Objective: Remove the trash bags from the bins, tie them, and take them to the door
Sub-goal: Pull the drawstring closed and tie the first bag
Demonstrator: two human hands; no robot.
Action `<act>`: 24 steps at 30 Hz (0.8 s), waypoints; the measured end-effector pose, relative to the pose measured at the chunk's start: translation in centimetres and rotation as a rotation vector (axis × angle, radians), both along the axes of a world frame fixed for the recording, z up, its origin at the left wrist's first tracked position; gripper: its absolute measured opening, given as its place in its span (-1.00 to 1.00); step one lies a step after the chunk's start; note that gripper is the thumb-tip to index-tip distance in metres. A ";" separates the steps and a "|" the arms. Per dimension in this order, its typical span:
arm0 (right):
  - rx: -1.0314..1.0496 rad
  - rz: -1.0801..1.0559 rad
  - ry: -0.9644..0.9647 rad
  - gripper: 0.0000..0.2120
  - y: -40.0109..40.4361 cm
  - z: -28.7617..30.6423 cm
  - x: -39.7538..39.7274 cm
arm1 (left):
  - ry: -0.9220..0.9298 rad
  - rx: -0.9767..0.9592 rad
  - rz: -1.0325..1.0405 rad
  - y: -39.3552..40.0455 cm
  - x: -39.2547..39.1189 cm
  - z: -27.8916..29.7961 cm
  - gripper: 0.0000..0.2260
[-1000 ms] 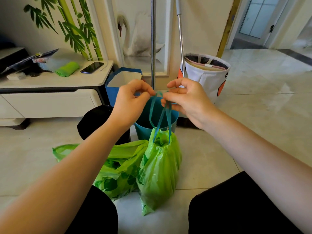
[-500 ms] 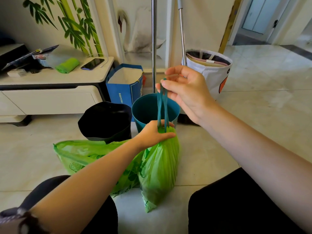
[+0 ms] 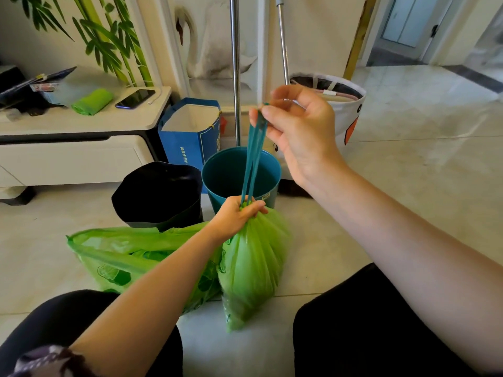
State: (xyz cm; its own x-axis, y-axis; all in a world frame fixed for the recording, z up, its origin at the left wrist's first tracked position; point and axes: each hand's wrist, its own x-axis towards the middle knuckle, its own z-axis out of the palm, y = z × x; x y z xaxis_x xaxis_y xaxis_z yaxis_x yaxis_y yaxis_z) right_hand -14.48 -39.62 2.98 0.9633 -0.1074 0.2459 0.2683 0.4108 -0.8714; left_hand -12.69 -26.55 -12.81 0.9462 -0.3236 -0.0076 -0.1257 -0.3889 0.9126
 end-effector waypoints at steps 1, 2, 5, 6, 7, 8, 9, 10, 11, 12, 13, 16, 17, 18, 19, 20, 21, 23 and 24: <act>-0.018 -0.013 0.007 -0.82 -0.2 -0.1 0.1 | 0.008 0.021 -0.025 -0.1 0.0 -0.3 -0.72; -0.036 -0.026 0.015 -0.83 -0.4 -0.2 0.3 | 0.016 0.048 -0.053 -0.1 0.0 -0.5 -0.71; -0.103 -0.031 0.020 -0.84 -0.9 -0.4 0.6 | 0.060 0.144 -0.137 0.8 0.3 -0.1 -0.74; -0.115 -0.027 0.015 -0.84 -0.9 -0.5 0.6 | 0.065 0.137 -0.153 1.3 0.5 0.5 -0.75; -0.122 -0.026 0.009 -0.84 -0.9 -0.5 0.6 | 0.055 0.119 -0.162 1.9 0.7 1.2 -0.73; -0.124 -0.028 0.004 -0.84 -0.9 -0.6 0.7 | 0.026 0.111 -0.158 2.4 0.9 2.2 -0.74; -0.123 -0.028 0.002 -0.84 -0.8 -0.6 0.8 | -0.004 0.115 -0.149 2.9 1.2 3.0 -0.76; -0.118 -0.026 0.002 -0.83 -0.7 -0.5 0.9 | -0.033 0.121 -0.148 3.3 1.5 3.7 -0.80; -0.110 -0.019 0.004 -0.83 -0.5 -0.5 1.0 | -0.052 0.124 -0.149 3.6 1.7 4.0 -0.83; -0.103 -0.007 0.004 -0.83 -0.3 -0.5 1.1 | -0.059 0.122 -0.151 3.7 1.6 4.3 -0.84; -0.103 0.005 0.003 -0.83 -0.1 -0.6 1.1 | -0.060 0.116 -0.147 3.7 1.4 4.2 -0.84; -0.137 0.031 -0.018 -0.84 0.3 -0.6 0.8 | -0.065 0.084 -0.127 3.2 1.0 3.4 -0.80; -0.145 0.036 -0.024 -0.85 0.3 -0.6 0.8 | -0.055 0.070 -0.128 2.8 0.9 3.3 -0.81; -0.146 0.039 -0.025 -0.85 0.3 -0.7 0.8 | -0.043 0.054 -0.136 2.4 0.9 3.3 -0.82; -0.142 0.037 -0.022 -0.86 0.2 -0.7 0.8 | -0.029 0.040 -0.147 2.1 0.9 3.3 -0.82; -0.137 0.031 -0.018 -0.86 0.1 -0.8 0.9 | -0.013 0.030 -0.161 1.8 1.0 3.2 -0.80; -0.134 0.022 -0.015 -0.86 0.0 -0.8 0.9 | 0.007 0.025 -0.175 1.6 1.0 3.3 -0.78; -0.135 -0.002 -0.006 -0.86 -0.4 -0.8 1.1 | 0.039 0.015 -0.208 1.5 1.0 3.6 -0.78; -0.140 -0.016 -0.003 -0.86 -0.6 -0.8 1.1 | 0.039 0.016 -0.223 1.5 1.1 3.6 -0.79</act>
